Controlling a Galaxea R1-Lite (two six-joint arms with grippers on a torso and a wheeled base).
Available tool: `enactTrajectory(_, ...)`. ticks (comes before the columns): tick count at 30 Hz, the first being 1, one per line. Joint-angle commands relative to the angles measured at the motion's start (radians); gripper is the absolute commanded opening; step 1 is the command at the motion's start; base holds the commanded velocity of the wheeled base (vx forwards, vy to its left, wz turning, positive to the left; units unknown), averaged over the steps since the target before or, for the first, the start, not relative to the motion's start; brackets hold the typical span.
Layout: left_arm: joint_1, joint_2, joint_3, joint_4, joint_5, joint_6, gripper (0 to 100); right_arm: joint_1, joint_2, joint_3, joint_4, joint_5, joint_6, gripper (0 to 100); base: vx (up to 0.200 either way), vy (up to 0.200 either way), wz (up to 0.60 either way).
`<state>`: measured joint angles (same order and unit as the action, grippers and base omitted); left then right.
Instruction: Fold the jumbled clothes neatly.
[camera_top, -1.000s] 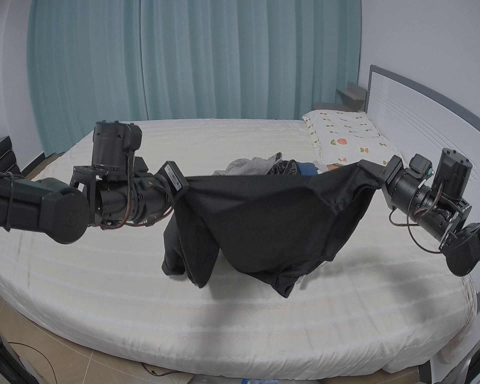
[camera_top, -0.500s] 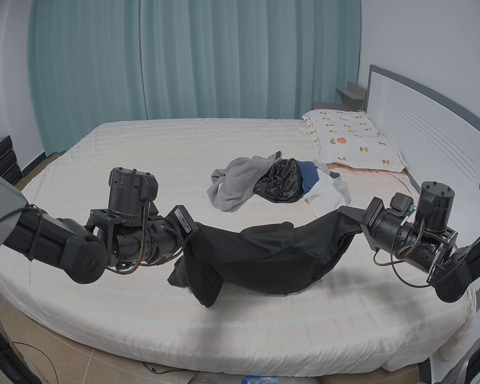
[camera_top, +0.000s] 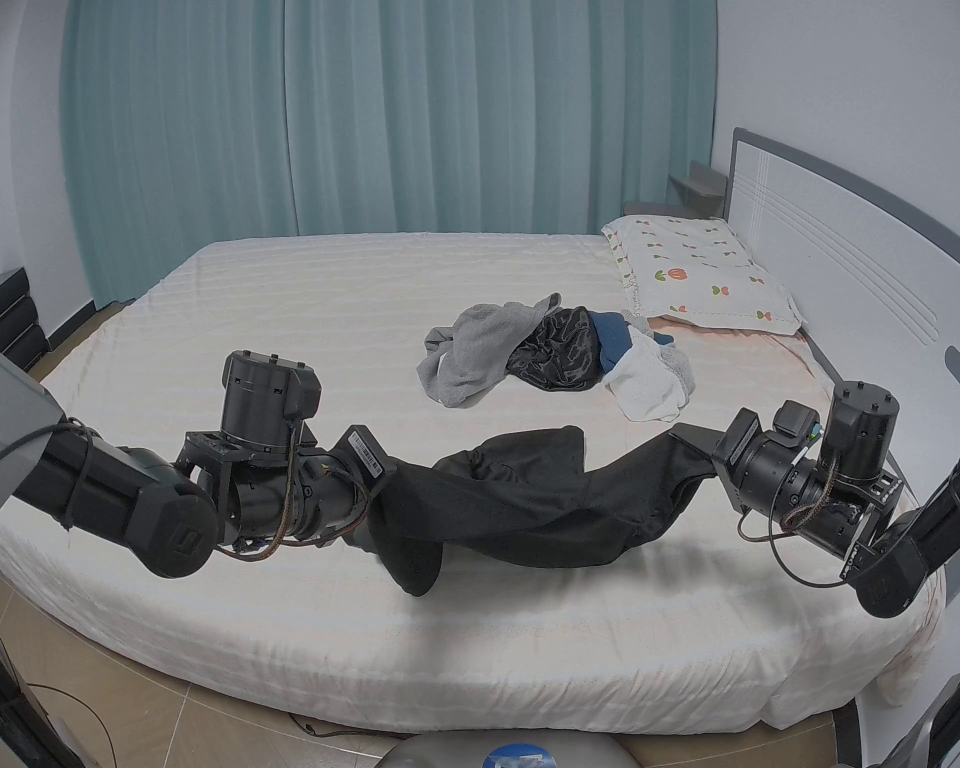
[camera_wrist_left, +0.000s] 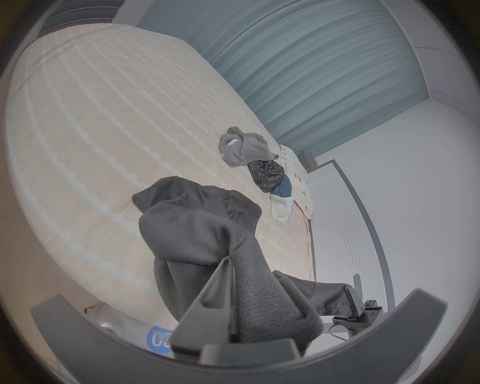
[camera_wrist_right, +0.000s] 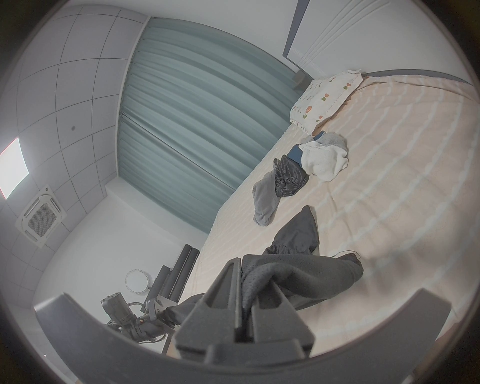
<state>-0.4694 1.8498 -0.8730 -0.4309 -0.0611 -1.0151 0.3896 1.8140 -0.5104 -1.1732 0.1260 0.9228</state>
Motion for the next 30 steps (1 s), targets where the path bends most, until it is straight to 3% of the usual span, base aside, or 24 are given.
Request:
enactTrajectory(1, 0.0, -0.014, 0.009, 0.0, -0.002, -0.003, 0, 0.003, 0.008, 0.003, 0.0, -0.003, -0.002, 0, 0.0, 0.2, 0.0)
enactTrajectory(9, 0.0, -0.037, 0.011, 0.001, 0.001, -0.002, 0, 0.005, 0.005, -0.002, 0.0, -0.012, -0.009, 0, 0.0, 0.2, 0.0)
enactTrajectory(30, -0.002, -0.106, 0.049, 0.001, 0.006, 0.0, 0, 0.025, 0.042, -0.042, -0.002, -0.193, -0.127, 0, 0.0, 0.2, 0.0)
